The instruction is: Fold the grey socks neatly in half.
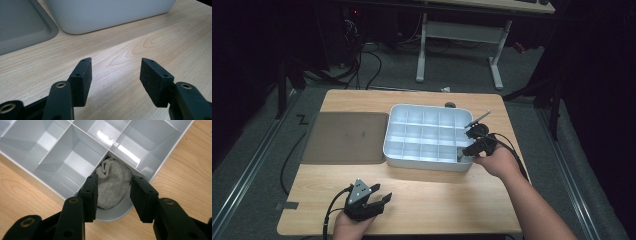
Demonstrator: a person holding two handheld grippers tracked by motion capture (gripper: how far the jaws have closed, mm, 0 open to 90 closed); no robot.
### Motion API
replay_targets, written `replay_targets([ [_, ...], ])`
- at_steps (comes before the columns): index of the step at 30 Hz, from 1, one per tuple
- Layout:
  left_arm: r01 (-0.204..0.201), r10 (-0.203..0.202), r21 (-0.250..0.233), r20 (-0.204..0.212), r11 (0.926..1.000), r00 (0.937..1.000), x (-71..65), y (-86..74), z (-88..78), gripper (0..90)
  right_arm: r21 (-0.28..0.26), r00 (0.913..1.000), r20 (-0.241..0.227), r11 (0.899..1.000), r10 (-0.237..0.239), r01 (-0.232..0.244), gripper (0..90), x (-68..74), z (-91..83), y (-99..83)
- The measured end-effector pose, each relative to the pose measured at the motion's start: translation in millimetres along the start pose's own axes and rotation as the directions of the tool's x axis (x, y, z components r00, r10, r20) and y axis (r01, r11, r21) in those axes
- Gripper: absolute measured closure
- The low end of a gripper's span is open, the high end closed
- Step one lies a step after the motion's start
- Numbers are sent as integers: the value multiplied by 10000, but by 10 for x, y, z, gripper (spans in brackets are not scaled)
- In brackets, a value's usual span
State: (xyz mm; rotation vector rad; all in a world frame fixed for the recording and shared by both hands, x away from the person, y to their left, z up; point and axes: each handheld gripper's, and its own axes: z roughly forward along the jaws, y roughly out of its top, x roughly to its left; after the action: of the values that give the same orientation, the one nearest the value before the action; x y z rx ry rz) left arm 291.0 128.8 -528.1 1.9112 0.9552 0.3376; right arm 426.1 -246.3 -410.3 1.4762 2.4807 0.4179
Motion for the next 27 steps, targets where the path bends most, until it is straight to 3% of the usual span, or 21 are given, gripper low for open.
replay_targets([
  [6,-48,48,43,15,10000,10000,-12,-3,5,440,-491,9997,35,9985,-247,248,555,39,-31,-101],
  [11,-84,84,56,50,9999,10000,-17,-2,11,440,-1047,9997,-240,9945,-15,-10,545,33,-83,-173],
  [15,-81,80,42,51,10000,10000,-21,1,18,439,-1199,10000,-40,9928,-79,74,530,43,-90,-251],
  [18,-99,99,31,54,9999,9999,-30,2,15,439,-1551,9993,-360,9877,136,-190,528,29,-101,-328],
  [20,-126,126,18,60,9999,9999,-35,5,14,439,-1570,9999,-97,9876,-42,26,520,62,-107,-371],
  [21,-132,132,13,60,9999,9999,-36,6,15,438,-1685,9999,84,9856,-142,154,521,88,-117,-396],
  [24,-168,168,6,96,9999,9998,-38,11,20,437,-2174,9995,-330,9761,-3,-69,518,114,-133,-486],
  [27,-134,134,-32,153,9999,9998,-37,12,18,437,-2686,9996,-204,9632,-181,119,513,174,-131,-585],
])
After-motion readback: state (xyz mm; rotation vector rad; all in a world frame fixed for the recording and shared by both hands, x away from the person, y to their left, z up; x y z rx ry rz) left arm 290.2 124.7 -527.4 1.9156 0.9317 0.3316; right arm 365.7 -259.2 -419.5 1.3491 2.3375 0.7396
